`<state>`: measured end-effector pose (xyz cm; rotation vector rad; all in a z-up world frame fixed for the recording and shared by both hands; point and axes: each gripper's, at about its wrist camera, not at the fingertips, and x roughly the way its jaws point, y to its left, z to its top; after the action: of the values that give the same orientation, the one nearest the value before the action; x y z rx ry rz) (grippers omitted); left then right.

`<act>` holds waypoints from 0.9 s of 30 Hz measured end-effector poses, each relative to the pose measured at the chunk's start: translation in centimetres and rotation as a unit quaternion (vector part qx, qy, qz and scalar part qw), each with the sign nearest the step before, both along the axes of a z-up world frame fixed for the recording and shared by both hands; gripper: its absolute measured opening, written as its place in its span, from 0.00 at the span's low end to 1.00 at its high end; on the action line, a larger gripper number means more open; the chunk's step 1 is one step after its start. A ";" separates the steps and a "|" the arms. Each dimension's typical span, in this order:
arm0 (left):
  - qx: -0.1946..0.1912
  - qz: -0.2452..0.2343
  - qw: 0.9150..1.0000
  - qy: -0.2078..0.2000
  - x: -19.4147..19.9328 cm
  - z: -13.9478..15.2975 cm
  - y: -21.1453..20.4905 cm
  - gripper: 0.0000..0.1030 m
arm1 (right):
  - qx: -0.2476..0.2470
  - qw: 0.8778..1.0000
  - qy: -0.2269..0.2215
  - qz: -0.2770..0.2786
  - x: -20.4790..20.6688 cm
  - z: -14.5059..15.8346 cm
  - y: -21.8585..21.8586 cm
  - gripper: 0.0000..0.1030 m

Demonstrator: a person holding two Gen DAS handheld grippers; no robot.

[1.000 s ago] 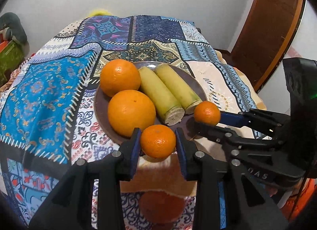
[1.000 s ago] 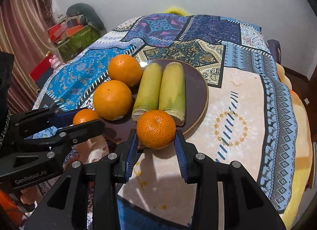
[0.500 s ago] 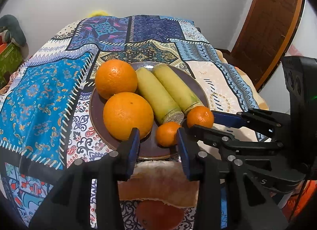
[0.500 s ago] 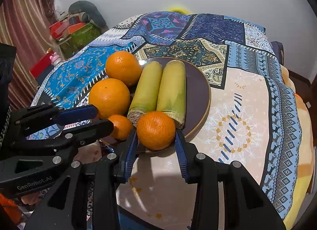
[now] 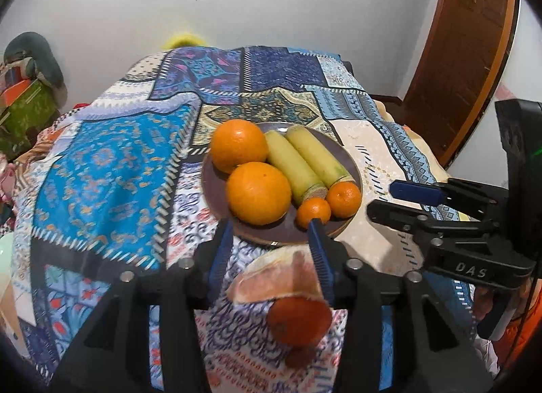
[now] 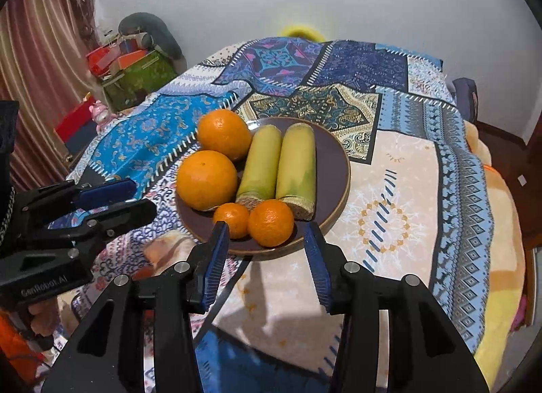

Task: Organize fruits
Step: 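Open both tools to set the mandarins on the plate and withdraw, then grasp the red tomato with the left tool while the right tool grasps the pomelo wedge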

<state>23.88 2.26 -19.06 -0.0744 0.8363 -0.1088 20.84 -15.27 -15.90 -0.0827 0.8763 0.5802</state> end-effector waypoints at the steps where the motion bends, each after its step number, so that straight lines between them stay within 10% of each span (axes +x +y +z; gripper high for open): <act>1: 0.002 0.001 1.000 0.000 -0.5 0.1 0.2 0.47 | -0.002 1.000 -0.002 0.001 -0.5 0.2 0.1 0.41; 27: -0.008 -0.022 0.994 0.108 -2.6 -6.2 -2.9 0.61 | -0.014 1.000 -0.003 -0.026 -6.7 0.6 -2.4 0.51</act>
<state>21.27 -0.66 -25.29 -0.0843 1.0542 -0.1514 14.10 -17.71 -15.25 -0.0856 0.8790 0.5191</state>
